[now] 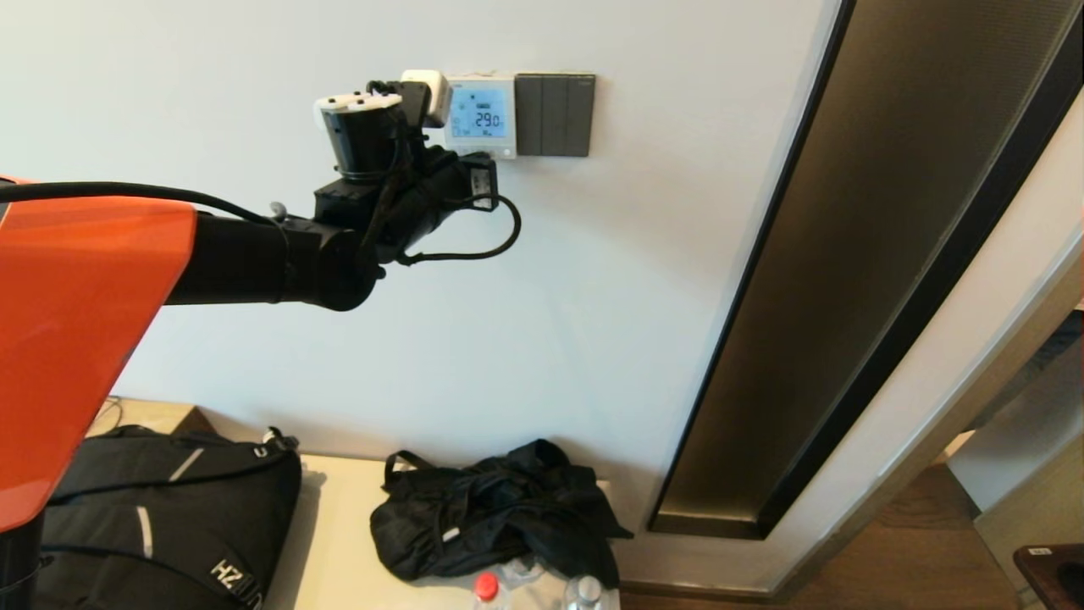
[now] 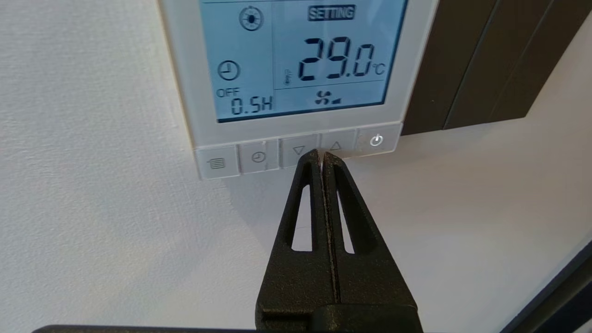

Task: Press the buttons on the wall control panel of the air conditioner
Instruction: Press the temperature increase button, then turn off the central air conditioner

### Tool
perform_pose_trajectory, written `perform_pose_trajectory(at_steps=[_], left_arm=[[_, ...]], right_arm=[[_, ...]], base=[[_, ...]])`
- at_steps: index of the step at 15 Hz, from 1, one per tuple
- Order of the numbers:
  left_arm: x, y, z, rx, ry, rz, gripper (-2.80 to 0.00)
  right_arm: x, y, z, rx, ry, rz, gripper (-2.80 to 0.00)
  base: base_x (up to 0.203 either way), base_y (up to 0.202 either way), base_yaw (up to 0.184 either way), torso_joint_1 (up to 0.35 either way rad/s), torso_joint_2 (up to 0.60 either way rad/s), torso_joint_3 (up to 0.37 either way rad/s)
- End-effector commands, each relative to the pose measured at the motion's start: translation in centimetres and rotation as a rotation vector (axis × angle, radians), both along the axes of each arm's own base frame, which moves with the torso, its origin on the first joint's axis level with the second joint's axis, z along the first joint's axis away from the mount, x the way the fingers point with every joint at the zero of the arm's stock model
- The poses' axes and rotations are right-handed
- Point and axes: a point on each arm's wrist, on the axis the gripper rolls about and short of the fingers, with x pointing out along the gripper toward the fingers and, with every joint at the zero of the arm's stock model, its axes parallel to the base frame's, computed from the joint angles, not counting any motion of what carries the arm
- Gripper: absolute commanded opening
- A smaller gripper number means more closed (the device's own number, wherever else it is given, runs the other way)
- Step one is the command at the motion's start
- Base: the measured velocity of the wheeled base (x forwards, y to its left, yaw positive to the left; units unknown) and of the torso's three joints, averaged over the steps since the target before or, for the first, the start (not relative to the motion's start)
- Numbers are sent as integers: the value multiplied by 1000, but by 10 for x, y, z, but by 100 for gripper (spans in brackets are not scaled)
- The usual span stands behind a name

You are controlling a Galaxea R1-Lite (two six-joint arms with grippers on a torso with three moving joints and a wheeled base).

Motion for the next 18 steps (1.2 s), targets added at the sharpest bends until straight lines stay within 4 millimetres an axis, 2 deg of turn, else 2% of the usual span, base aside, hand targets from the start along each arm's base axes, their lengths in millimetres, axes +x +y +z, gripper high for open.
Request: perform_pose_trajectory(at_steps=[1,7,11,14,18], left_arm=[[3,-1,-5,2,4,2,-280],[-9,5,8,-10,-18,6,-280],[-38,19,26,-21,-42,7,-280],[-60,31,29,-19,-38,9,-280],[-93,60,35,-20,-44,44,-280]], right_arm=[[0,0,0,0,3,0,-280],[0,0,0,0,3,0,-280],[0,0,0,0,3,0,-280],[0,0,0,0,2,0,-280],[0,0,0,0,3,0,-280]], base=[[0,0,0,0,0,0],[0,0,0,0,0,0],[0,0,0,0,0,0],[0,0,0,0,0,0],[0,0,0,0,0,0]])
